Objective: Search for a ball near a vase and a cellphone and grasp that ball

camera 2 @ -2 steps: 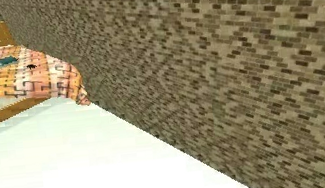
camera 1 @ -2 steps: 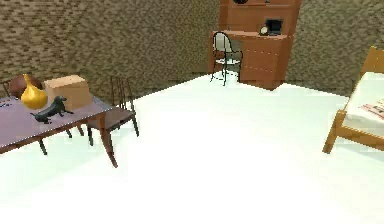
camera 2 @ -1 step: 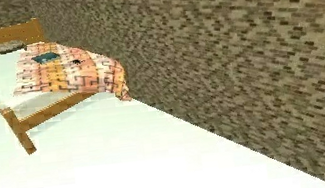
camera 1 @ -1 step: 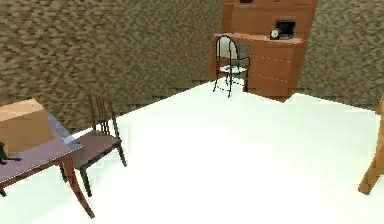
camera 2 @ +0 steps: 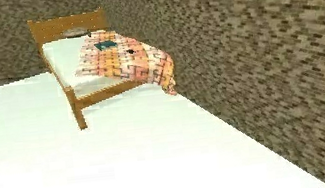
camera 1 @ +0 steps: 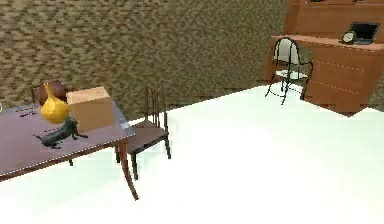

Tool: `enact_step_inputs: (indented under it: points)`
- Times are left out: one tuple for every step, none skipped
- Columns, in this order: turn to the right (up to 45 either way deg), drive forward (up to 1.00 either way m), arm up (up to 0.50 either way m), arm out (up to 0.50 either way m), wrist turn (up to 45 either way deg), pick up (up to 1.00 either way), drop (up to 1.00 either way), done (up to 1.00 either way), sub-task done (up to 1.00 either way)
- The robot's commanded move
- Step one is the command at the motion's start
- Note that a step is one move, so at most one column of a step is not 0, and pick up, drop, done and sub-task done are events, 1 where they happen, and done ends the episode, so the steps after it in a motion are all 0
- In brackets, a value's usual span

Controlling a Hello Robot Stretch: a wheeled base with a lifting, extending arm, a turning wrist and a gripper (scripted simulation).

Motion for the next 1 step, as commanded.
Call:
enact_step_inputs:
  points:
    - [0.0,0.90,0.00,0.00,0.0,0.00,0.00,0.00,0.00]
